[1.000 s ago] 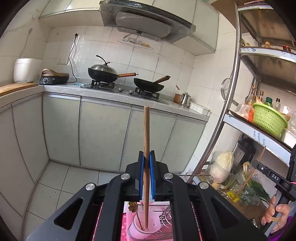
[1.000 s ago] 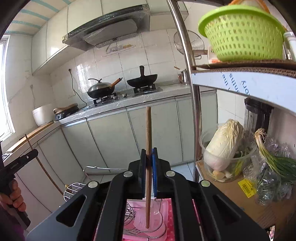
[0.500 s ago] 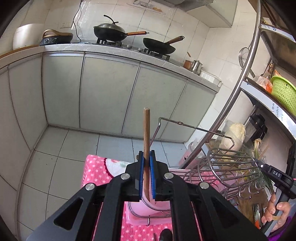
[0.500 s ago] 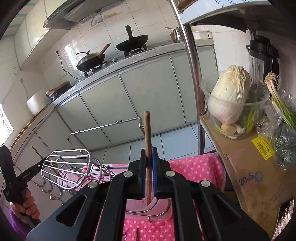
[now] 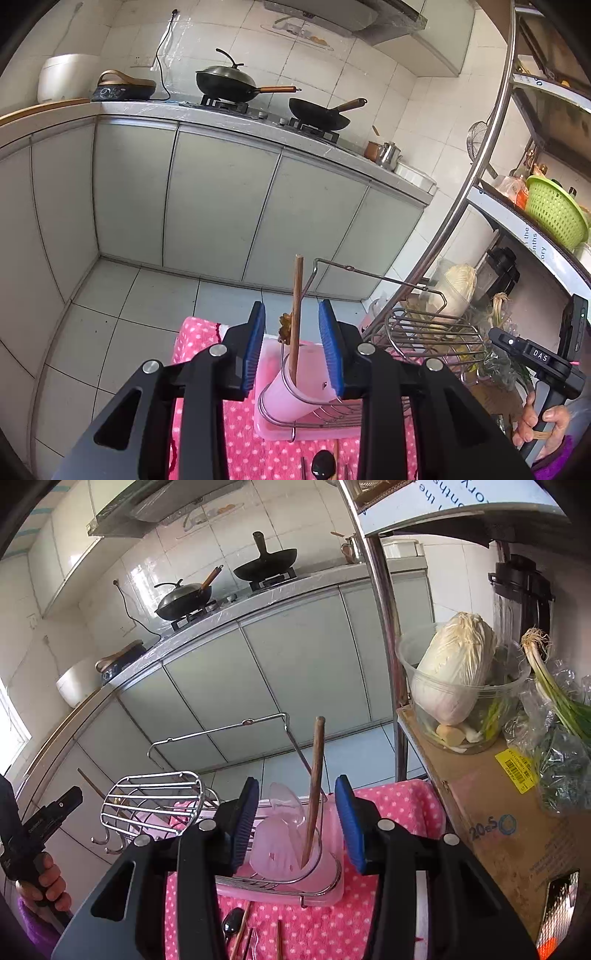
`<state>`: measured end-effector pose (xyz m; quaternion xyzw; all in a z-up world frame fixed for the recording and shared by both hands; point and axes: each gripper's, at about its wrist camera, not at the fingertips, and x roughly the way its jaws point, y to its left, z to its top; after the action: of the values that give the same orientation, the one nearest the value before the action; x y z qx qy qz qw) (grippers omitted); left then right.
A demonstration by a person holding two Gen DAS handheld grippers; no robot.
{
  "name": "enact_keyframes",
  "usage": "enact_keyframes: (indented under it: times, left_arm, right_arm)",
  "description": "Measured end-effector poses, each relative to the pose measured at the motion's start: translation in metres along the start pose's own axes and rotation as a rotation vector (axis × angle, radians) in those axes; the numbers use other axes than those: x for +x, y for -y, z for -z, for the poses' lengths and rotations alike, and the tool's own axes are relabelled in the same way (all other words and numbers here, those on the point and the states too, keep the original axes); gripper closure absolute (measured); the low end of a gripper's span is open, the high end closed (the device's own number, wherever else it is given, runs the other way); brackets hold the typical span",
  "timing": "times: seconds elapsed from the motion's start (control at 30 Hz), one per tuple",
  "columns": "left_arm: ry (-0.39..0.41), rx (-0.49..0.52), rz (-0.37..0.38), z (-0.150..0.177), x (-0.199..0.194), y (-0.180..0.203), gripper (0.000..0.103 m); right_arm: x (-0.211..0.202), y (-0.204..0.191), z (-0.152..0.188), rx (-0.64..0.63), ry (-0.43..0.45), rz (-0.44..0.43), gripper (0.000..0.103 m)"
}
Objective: Organize utensils
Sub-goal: 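Lift the wooden chopstick with the left gripper and drop it into the pink cup, then lower the left gripper onto a dark chopstick and close on it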
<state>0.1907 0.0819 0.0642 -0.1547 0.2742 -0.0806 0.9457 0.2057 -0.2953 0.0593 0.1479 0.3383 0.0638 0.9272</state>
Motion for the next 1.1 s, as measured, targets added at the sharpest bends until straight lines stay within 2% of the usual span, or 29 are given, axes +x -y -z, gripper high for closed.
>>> enact_keyframes:
  times: [0.13,0.23,0.43,0.6,0.8,1.1]
  left_arm:
    - [-0.019,0.009,0.005,0.018,-0.017,-0.002,0.074]
    - [-0.053,-0.032,0.036,0.037,-0.025,-0.008,0.074]
    - [-0.190,-0.096,0.048,0.088,-0.014,-0.016,0.074]
    - [-0.329,-0.091,0.033,0.132,0.008,-0.012,0.077]
    - [-0.543,-0.112,0.026,0.166,0.046,-0.005,0.085]
    - [-0.726,-0.053,-0.027,0.183,0.096,0.015,0.085]
  right_arm:
    - [-0.020,0.000,0.020,-0.020,-0.008,0.041,0.059]
    - [-0.030,0.004,0.046,0.003,-0.050,0.035,0.059]
    - [-0.028,0.008,0.110,0.032,-0.168,-0.012,0.059]
    - [-0.013,0.008,0.156,0.037,-0.272,-0.024,0.059]
    - [-0.004,0.008,0.186,0.058,-0.332,-0.050,0.059]
    - [0.004,0.021,0.201,0.082,-0.383,-0.059,0.059]
